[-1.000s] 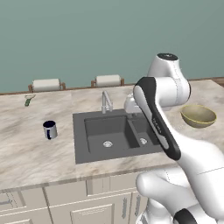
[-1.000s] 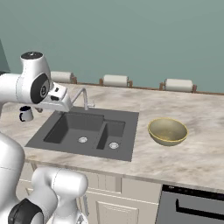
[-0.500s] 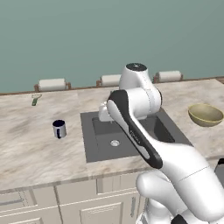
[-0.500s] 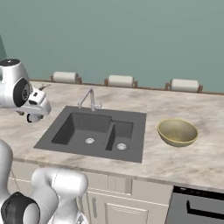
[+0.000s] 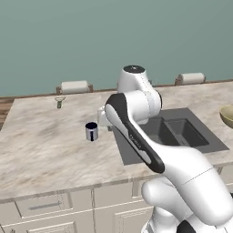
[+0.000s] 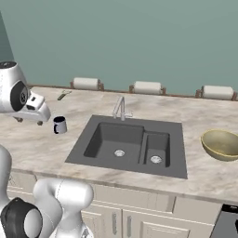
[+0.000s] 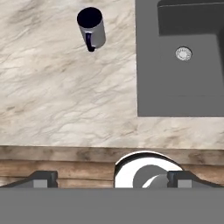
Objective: Pick the mug and place it in the sink. Pick the bowl and place it in the open cabinet and then close the cabinet.
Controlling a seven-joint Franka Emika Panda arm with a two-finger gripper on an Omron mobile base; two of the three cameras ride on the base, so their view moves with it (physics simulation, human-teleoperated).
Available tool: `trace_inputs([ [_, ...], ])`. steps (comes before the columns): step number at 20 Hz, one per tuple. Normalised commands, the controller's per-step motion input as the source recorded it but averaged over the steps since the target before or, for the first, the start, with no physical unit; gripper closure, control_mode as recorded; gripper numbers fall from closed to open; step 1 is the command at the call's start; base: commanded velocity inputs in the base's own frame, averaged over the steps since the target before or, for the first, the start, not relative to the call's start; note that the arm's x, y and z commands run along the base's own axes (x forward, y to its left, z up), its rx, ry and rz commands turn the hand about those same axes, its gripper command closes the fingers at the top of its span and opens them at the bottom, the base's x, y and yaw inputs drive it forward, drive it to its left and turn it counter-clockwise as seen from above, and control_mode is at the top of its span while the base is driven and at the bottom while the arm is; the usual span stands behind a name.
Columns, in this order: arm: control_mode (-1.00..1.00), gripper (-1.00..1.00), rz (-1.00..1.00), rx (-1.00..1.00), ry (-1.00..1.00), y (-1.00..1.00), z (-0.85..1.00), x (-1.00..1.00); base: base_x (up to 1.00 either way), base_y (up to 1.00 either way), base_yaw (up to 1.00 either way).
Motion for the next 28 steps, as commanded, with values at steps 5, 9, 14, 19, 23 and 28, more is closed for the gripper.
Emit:
trace_inputs([
  [5,1.0,-1.0,0.0,0.0,0.0,0.0,0.0,0.0,0.21,0.01,0.0],
  [9,1.0,-1.0,0.0,0.0,0.0,0.0,0.0,0.0,0.54,0.46,0.0],
  [14,1.0,-1.0,0.0,0.0,0.0,0.0,0.0,0.0,0.26,0.9,-0.04],
  [19,1.0,-1.0,0.0,0.0,0.0,0.0,0.0,0.0,0.18,0.16,-0.02],
  [23,1.0,-1.0,0.0,0.0,0.0,0.0,0.0,0.0,0.06,-0.18,-0.04],
  [28,-1.0,-1.0,-0.02,0.05,0.01,-0.02,-0.04,0.06,0.06,-0.18,-0.06],
])
